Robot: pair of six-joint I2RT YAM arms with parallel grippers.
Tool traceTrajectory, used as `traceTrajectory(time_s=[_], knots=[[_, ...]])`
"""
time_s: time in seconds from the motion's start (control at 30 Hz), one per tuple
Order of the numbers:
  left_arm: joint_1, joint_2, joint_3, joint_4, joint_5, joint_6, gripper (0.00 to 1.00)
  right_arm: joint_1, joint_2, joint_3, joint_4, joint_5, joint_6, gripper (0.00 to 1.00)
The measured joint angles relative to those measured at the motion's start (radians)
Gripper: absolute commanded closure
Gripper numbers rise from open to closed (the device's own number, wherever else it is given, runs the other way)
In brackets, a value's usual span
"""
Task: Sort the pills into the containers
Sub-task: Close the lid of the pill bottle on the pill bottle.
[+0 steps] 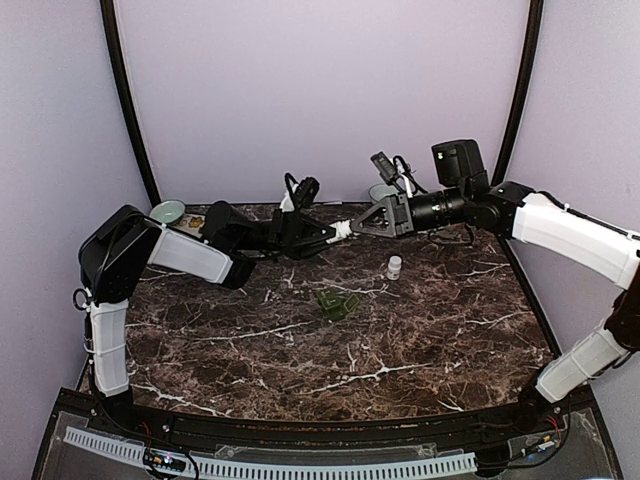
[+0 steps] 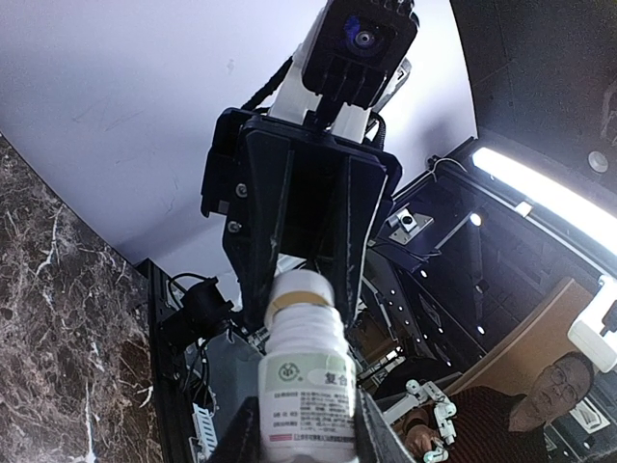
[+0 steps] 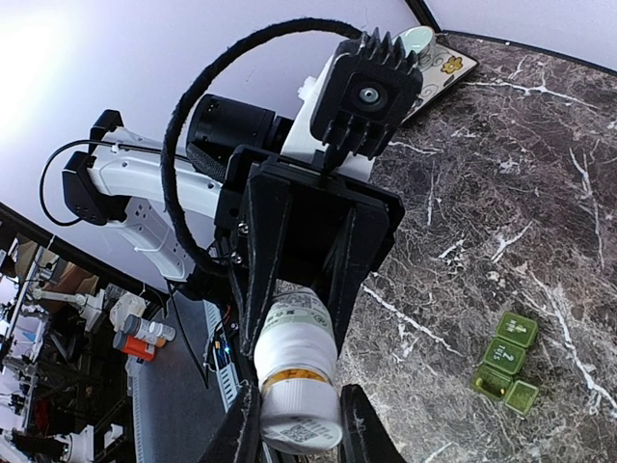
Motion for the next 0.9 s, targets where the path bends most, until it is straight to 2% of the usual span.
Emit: traceTrajectory(time_s=[0.9], knots=[[-0.002,0.029,0.047,0.005,0.050,-0.011,1.00,-0.002,0.005,0.000,0.013,-0.020,0.019,1.00]])
